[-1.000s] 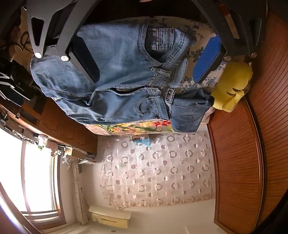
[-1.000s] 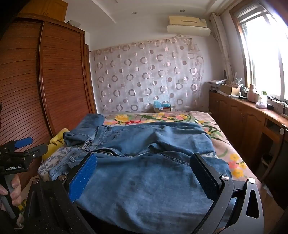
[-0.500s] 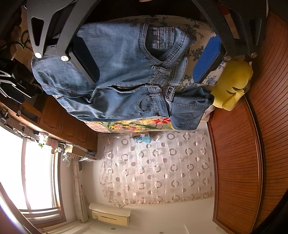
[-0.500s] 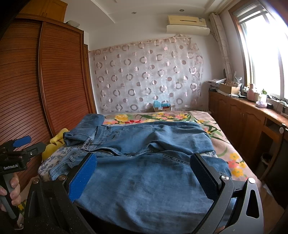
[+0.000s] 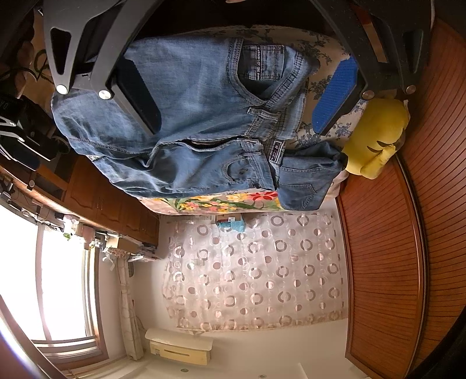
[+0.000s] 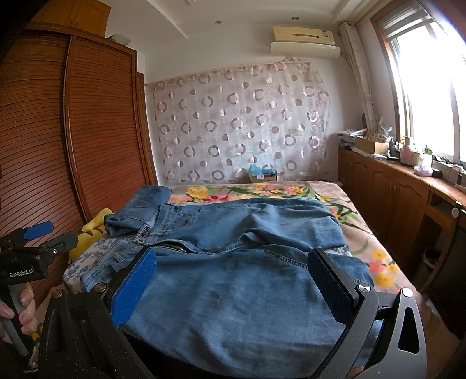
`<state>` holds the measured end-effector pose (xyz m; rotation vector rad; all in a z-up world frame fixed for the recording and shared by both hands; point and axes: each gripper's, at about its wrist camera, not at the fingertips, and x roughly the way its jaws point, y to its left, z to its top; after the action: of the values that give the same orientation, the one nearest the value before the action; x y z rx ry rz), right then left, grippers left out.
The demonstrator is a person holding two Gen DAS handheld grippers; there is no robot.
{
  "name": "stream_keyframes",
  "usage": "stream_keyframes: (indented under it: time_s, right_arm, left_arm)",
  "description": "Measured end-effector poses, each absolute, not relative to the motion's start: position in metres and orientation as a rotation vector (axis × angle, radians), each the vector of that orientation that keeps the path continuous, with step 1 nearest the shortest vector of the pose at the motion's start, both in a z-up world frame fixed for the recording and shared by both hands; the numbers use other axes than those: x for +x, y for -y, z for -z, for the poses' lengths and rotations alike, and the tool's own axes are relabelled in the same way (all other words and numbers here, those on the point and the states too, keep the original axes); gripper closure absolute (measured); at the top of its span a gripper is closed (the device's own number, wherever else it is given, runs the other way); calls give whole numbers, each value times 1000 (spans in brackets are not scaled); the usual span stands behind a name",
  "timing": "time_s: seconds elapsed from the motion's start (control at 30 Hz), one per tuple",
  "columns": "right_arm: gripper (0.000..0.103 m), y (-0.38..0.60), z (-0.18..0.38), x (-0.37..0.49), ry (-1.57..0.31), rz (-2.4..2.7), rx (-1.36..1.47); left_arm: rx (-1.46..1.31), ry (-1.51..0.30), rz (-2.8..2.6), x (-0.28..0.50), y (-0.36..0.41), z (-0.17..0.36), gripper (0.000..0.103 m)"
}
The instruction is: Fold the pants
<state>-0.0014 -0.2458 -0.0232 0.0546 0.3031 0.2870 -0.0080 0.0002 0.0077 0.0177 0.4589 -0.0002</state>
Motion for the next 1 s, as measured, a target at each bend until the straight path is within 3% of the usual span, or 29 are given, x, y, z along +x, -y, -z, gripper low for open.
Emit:
stream_keyframes:
  time_s: [1.0]
  right_arm:
    - [0,244,24,-2,-296,-289,50]
  left_arm:
    - [19,-455,1,-8,2,-8,0]
